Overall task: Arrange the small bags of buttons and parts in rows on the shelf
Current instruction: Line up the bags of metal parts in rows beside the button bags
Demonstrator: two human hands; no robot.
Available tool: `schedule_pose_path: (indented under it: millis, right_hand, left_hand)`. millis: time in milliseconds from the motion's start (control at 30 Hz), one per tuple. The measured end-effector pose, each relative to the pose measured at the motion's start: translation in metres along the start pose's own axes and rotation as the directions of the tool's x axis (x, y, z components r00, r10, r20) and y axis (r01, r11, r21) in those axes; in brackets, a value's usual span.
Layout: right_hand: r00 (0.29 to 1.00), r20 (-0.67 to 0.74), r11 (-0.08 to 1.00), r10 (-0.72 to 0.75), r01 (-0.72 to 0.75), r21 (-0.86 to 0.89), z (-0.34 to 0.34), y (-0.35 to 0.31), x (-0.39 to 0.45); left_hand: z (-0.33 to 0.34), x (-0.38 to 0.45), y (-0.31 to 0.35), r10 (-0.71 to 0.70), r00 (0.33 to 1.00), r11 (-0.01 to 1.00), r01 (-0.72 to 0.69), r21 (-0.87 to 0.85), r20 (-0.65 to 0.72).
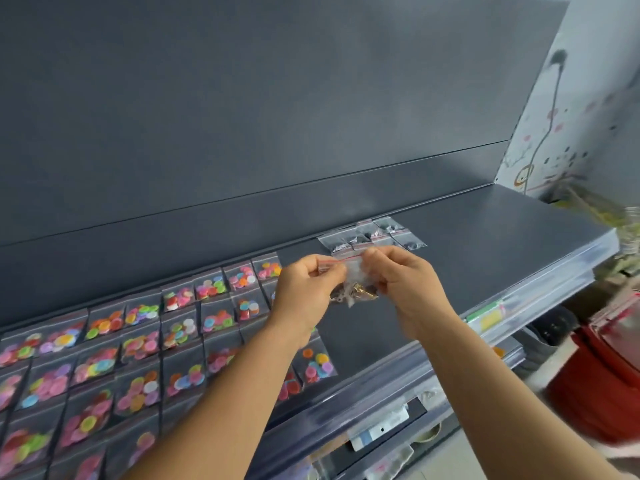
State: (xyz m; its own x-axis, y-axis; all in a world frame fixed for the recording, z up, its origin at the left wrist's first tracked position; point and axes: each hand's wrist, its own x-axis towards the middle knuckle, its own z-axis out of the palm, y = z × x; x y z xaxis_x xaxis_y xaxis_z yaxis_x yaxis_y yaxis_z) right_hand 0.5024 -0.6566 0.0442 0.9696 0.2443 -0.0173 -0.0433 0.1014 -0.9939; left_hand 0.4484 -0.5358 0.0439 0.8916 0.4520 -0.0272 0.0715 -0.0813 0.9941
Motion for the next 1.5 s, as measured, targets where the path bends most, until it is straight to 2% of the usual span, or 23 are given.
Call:
schedule_pose_path:
  millis: [100,267,467,667,767,833,900,1000,1067,1167,1333,1500]
  right_hand:
    - [1.000,0.008,0.999,0.027,-0.027,0.018,-0.009,0.005,0.010]
    - [0.991,0.115,0.987,0.073,-0.055,-0.148,-0.032,0.019,0.031]
    - [0.992,0.085,0.954,0.097,-0.068,-0.291,-0.064,0.026,0.068]
    - [0.987,0.144,0.821,0.072,0.024,-0.571,-0.093,0.036,0.101]
    - [0.980,0.194,0.711,0.045,0.105,-0.696,-0.098,0.043,0.110]
    - [0.974,0.223,0.600,0.028,0.162,-0.784,-0.101,0.046,0.111]
    - [0.953,0.301,0.520,-0.033,0.274,-0.809,-0.105,0.049,0.110]
    - [0.876,0.473,0.445,-0.097,0.463,-0.766,-0.107,0.051,0.107]
    - [0.831,0.552,0.418,-0.070,0.527,-0.740,-0.109,0.054,0.107]
    - [0.807,0.589,0.400,-0.032,0.551,-0.733,-0.109,0.056,0.106]
    - [0.848,0.528,0.359,-0.043,0.506,-0.784,-0.108,0.054,0.107]
    - [0.856,0.517,0.354,-0.016,0.489,-0.797,-0.106,0.050,0.108]
  left_hand:
    - [0.009,0.005,-0.003,-0.014,1.000,1.000,0.014,0.002,0.001]
    - [0.024,0.018,-0.012,-0.046,0.994,0.999,0.049,0.023,-0.094]
    - [0.054,0.032,-0.030,-0.153,0.961,0.987,0.158,0.004,-0.230]
    - [0.083,0.049,-0.042,-0.156,0.938,0.967,0.208,0.144,-0.309]
    - [0.089,0.053,-0.042,-0.066,0.943,0.934,0.173,0.312,-0.327]
    - [0.088,0.052,-0.043,0.021,0.953,0.851,0.142,0.505,-0.303]
    - [0.086,0.047,-0.044,0.108,0.964,0.724,0.093,0.683,-0.245]
    - [0.086,0.038,-0.045,0.148,0.981,0.596,0.013,0.803,-0.126]
    - [0.088,0.035,-0.048,0.135,0.990,0.547,-0.038,0.836,-0.043]
    - [0.093,0.034,-0.049,0.117,0.993,0.509,-0.087,0.857,0.031]
    - [0.100,0.038,-0.049,0.130,0.988,0.507,-0.134,0.851,0.078]
    - [0.099,0.042,-0.051,0.151,0.984,0.490,-0.154,0.858,0.090]
